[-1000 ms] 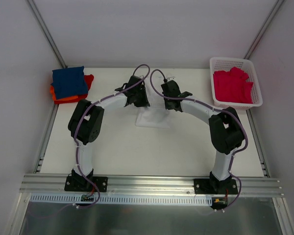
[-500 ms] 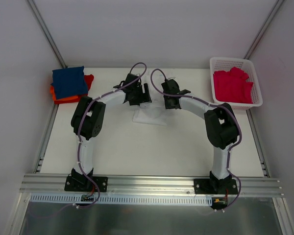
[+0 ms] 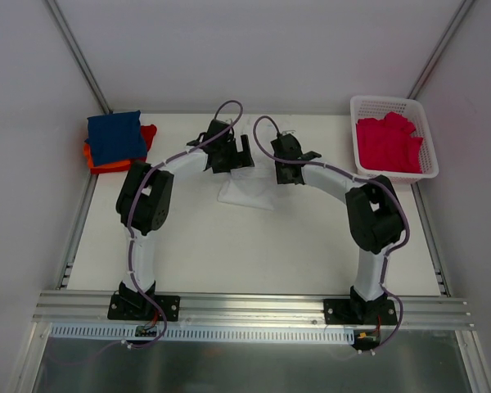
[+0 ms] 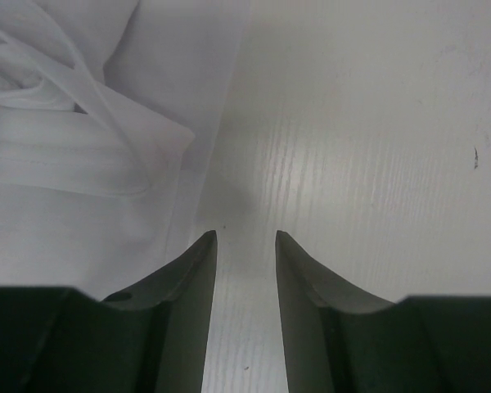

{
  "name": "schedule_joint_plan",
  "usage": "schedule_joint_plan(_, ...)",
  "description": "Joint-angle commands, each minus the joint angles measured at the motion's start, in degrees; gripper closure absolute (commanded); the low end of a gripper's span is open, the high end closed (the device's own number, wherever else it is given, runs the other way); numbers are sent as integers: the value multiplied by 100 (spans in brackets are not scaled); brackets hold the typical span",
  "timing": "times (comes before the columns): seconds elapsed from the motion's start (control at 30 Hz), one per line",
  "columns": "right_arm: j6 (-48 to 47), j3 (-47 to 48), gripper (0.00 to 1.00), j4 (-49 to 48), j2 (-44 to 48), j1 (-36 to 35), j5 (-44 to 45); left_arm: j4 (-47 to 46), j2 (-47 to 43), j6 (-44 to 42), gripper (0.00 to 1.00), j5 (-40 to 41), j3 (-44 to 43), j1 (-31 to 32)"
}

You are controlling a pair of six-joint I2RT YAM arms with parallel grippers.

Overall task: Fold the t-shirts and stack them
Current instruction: Fold the tshirt

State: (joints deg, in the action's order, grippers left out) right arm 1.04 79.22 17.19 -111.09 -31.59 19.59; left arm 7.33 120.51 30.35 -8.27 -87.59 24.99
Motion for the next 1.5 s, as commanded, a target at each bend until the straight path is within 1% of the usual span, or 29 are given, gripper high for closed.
schedule_joint_plan(0.0,107,-29,62,-5,597,-119,-43,-30,-642,-134,1,203,84,-100)
schedule_joint_plan(0.17,116,-65,62,4,790,-294,-26,22,-1335,-275,1,361,348,-170)
schedule_joint_plan(0.27,125,-38,63,12,808,-417,-17,66,-1766,-354,1,475,506,-170)
schedule_joint_plan(0.37,142,6,63,21,738,-540,-61,84,-2022,-346,1,424,682,-170)
schedule_joint_plan(0.6,353,67,66,-58,343,-708,-368,84,-2137,-152,1,405,1323,-179)
schedule_joint_plan(0.73,432,216,69,-120,71,-769,-562,84,-2163,-117,1,405,1499,-188)
schedule_joint_plan(0.77,485,243,70,-128,18,-769,-640,93,-2181,-117,1,405,1526,-188)
schedule_joint_plan(0.83,529,295,78,-172,-149,-778,-755,84,-2216,-117,1,405,1587,-205)
schedule_joint_plan(0.87,581,322,87,-181,-211,-787,-860,84,-2216,-117,1,414,1596,-205)
schedule_joint_plan(0.9,625,331,100,-181,-264,-787,-887,84,-2225,-117,1,405,1613,-214)
schedule_joint_plan(1.0,740,357,100,-199,-457,-778,-1054,84,-2277,-126,1,379,1649,-223)
schedule_joint_plan(1.13,933,147,100,-268,-414,-787,-1265,93,-2391,-143,1,361,1719,-249)
schedule_joint_plan(1.3,1231,-660,100,-392,147,-839,-1248,84,-2532,-143,1,370,1859,-267)
schedule_joint_plan(1.47,1425,-1347,100,-401,746,-1085,-1028,84,-2690,-134,1,370,2000,-276)
